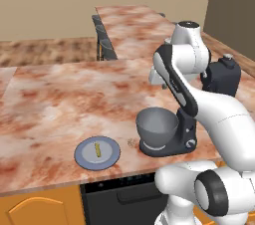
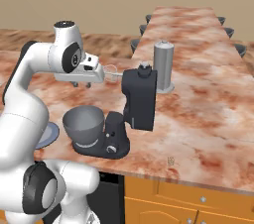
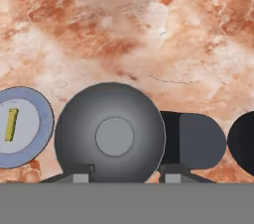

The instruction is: Add butter and sugar cubes to the stand mixer bowl and then turn on the stand mixer to begin making frosting.

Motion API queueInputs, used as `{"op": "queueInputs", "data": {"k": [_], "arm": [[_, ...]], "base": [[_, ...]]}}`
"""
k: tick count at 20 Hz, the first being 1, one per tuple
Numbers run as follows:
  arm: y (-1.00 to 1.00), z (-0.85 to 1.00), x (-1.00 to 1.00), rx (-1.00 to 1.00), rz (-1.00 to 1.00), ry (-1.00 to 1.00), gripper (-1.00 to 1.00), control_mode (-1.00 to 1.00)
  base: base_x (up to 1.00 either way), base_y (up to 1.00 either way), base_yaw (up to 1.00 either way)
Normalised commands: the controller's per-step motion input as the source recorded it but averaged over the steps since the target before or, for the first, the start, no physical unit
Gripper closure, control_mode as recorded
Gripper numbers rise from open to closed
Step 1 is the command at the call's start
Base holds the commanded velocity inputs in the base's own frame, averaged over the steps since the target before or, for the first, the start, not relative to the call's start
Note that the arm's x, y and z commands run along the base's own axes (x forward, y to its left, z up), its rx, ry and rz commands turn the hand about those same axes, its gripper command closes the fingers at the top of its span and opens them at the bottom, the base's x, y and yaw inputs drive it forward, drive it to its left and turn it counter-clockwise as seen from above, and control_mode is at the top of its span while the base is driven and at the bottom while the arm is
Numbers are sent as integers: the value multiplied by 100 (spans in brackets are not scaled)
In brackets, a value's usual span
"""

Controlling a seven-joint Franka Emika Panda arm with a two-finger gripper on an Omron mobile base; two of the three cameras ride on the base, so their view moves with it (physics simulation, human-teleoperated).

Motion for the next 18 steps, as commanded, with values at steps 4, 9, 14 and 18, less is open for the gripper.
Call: {"op": "queueInputs", "data": {"k": [4, 9, 14, 18], "arm": [[0, 0, 0, 0, 0, 0, -100, 100], [0, 0, 0, 0, 0, 0, -100, 100], [0, 0, 0, 0, 0, 0, -100, 100], [0, 0, 0, 0, 0, 0, -100, 100]], "base": [[-14, -1, 0], [-61, -24, 0], [-43, -28, 0], [-6, -47, -3]]}}
